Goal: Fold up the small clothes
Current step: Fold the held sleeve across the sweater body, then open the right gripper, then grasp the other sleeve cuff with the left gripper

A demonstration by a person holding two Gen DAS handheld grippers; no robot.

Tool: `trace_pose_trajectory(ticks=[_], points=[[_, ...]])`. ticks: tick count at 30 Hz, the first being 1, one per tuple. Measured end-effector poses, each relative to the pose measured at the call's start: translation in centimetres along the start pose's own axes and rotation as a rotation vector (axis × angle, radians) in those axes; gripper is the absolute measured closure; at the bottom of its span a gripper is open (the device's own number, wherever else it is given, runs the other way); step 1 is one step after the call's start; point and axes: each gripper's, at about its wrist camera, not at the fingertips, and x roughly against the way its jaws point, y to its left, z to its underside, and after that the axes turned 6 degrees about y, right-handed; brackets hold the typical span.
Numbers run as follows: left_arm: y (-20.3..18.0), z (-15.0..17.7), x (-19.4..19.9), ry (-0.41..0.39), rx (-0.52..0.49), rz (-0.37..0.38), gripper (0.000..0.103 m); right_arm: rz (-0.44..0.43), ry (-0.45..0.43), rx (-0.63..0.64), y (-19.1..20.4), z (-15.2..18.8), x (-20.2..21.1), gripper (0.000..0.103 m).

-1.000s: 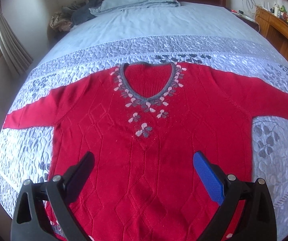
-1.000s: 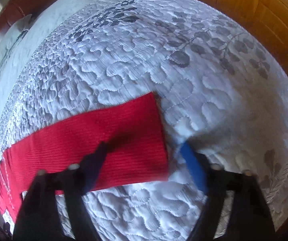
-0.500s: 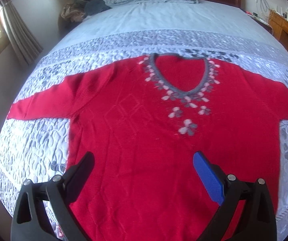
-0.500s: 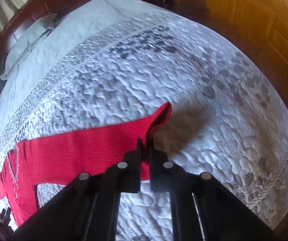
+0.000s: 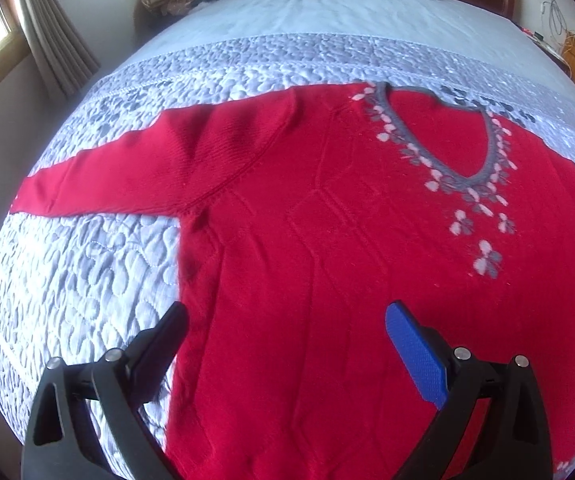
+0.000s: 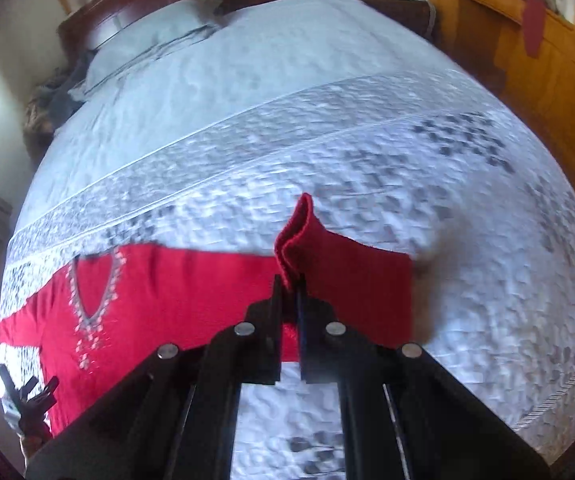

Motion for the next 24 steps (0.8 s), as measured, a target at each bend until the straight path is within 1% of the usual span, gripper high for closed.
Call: trace_pose_trajectory(ticks=[5, 9, 11, 13, 14, 16, 17, 18, 20, 21, 23, 24], points=[[1.6, -1.3, -0.8, 0.0, 0.023, 0.005, 0.004, -0.047, 0.038, 0.102, 8.5, 0.7, -3.1, 0.098], [2.4, -1.9, -0.6, -0.013, 0.035, 0.026, 0.004, -0.068, 0.073, 0.166, 14.0, 1.4, -6.1, 0.098], [2.5, -2.1, -0.5, -0.017, 0.036, 0.034, 0.004, -0.067, 0.107, 0.187, 16.1, 2.1, -8.2, 0.098], [2.3, -2.3, -0.1, -0.024, 0.035, 0.046, 0.004, -0.06, 0.138, 0.198, 17.1, 2.9, -10.0, 0.098], [2.0, -2.4, 0.1, -0.028, 0.032, 0.055, 0.004, -0.051, 0.152, 0.207, 17.5, 3.3, -10.9, 0.092], [1.1, -2.5, 0.4, -0.03, 0.022, 0.072, 0.004, -0.071, 0.191, 0.207, 17.6, 4.2, -12.4, 0.09], [0.6, -2.6, 0.6, -0.029, 0.016, 0.083, 0.004, -0.086, 0.198, 0.198, 17.4, 4.5, -12.8, 0.078], [-0.3, -2.7, 0.8, -0.029, 0.006, 0.102, 0.004, -0.108, 0.2, 0.185, 16.9, 4.9, -12.8, 0.07], [-2.0, -2.9, 1.3, -0.034, -0.015, 0.134, 0.004, -0.151, 0.171, 0.163, 15.5, 5.5, -11.8, 0.07], [-3.4, -3.1, 1.6, -0.036, -0.034, 0.162, 0.004, -0.179, 0.152, 0.147, 14.5, 6.1, -10.9, 0.071], [-5.9, -3.6, 2.0, -0.036, -0.063, 0.214, 0.005, -0.195, 0.124, 0.116, 12.8, 7.3, -9.5, 0.071], [-7.9, -4.0, 2.4, -0.03, -0.083, 0.257, 0.005, -0.193, 0.101, 0.106, 11.7, 8.5, -8.5, 0.071]])
